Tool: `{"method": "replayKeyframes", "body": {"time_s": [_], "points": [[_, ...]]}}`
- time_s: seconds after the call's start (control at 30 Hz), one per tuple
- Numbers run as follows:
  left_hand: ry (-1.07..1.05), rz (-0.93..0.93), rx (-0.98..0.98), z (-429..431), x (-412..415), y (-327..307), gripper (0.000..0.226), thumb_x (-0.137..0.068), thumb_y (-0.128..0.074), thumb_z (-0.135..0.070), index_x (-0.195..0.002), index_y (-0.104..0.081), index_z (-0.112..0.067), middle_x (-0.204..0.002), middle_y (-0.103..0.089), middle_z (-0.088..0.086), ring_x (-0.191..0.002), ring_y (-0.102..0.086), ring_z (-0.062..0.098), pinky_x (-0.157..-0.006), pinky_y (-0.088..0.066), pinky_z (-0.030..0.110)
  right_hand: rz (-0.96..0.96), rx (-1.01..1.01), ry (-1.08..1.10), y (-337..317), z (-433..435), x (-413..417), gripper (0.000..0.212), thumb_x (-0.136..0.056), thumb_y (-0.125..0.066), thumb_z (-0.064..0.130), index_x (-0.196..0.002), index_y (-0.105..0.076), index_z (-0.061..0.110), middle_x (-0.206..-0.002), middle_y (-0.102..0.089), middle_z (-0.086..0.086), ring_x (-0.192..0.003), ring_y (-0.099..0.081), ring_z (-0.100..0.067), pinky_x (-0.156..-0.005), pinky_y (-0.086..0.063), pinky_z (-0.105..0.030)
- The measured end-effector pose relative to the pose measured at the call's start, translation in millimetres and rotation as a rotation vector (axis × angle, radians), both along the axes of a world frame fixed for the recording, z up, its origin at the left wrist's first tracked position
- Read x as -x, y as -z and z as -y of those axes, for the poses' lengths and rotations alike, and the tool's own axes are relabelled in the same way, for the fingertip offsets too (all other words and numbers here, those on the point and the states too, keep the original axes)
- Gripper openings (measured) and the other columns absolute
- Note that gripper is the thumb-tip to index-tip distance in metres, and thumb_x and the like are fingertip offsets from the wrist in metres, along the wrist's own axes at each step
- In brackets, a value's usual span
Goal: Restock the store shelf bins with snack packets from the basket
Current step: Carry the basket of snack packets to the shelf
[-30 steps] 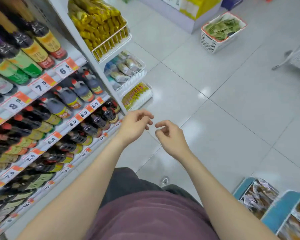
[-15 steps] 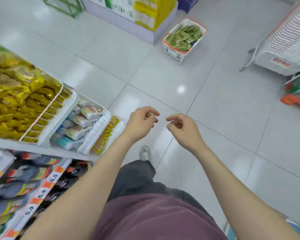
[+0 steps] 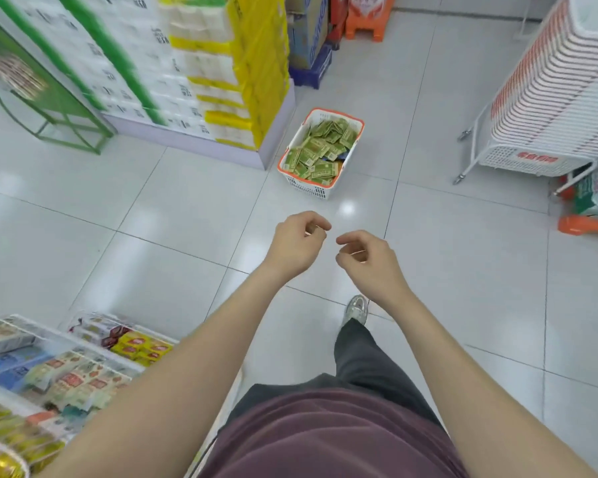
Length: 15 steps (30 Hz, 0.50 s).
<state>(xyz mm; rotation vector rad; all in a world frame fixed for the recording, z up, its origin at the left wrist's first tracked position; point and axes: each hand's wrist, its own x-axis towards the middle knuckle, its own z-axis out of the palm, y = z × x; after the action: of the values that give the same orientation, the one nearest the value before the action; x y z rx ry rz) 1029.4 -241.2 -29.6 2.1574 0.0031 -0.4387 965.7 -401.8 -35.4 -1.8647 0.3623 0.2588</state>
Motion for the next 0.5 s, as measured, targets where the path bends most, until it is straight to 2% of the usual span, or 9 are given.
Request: {"method": "replayKeyframes", "body": {"time_s": [0.1, 0.23, 0.4, 0.5], "points": [[-0.011, -0.049, -0.042, 24, -78, 1, 0.024, -0.094, -0.055, -0.016, -0.099, -0.076, -0.027, -0.093, -0.075, -0.004, -0.089, -0.072, 0.016, -0.085, -0.06, 0.035, -0.026, 0.02, 0.017, 5, 24, -84, 0.025, -0.089, -0.061, 0.018, -0.109, -0.07, 0.03, -0.092, -0.07, 0.009, -0.073, -0.064, 0.0, -0.056, -0.044, -0.01], [-0.033, -0.076, -0.058, 42, -177, 3, 0.024, -0.094, -0.056, -0.016, -0.101, -0.076, -0.026, -0.092, -0.076, -0.003, -0.088, -0.072, 0.018, -0.083, -0.061, 0.039, -0.069, 0.079, -0.051, 13, 46, -191, 0.026, -0.092, -0.057, 0.017, -0.113, -0.071, 0.024, -0.09, -0.07, 0.004, -0.076, -0.063, -0.006, -0.058, -0.042, -0.017], [-0.061, -0.11, -0.067, 50, -290, 17, 0.022, -0.094, -0.056, -0.016, -0.1, -0.076, -0.026, -0.088, -0.076, -0.001, -0.088, -0.071, 0.021, -0.083, -0.06, 0.042, -0.088, 0.1, -0.118, 26, 61, -317, 0.025, -0.094, -0.056, 0.017, -0.112, -0.07, 0.024, -0.087, -0.069, 0.002, -0.075, -0.063, -0.01, -0.052, -0.04, -0.012], [-0.072, -0.126, -0.071, 45, -366, 37, 0.022, -0.09, -0.057, -0.018, -0.098, -0.076, -0.025, -0.086, -0.076, 0.005, -0.089, -0.071, 0.022, -0.087, -0.058, 0.044, -0.093, 0.086, -0.108, 39, 69, -397, 0.023, -0.093, -0.057, 0.015, -0.106, -0.072, 0.028, -0.087, -0.071, 0.0, -0.08, -0.066, -0.015, -0.058, -0.045, -0.017]]}}
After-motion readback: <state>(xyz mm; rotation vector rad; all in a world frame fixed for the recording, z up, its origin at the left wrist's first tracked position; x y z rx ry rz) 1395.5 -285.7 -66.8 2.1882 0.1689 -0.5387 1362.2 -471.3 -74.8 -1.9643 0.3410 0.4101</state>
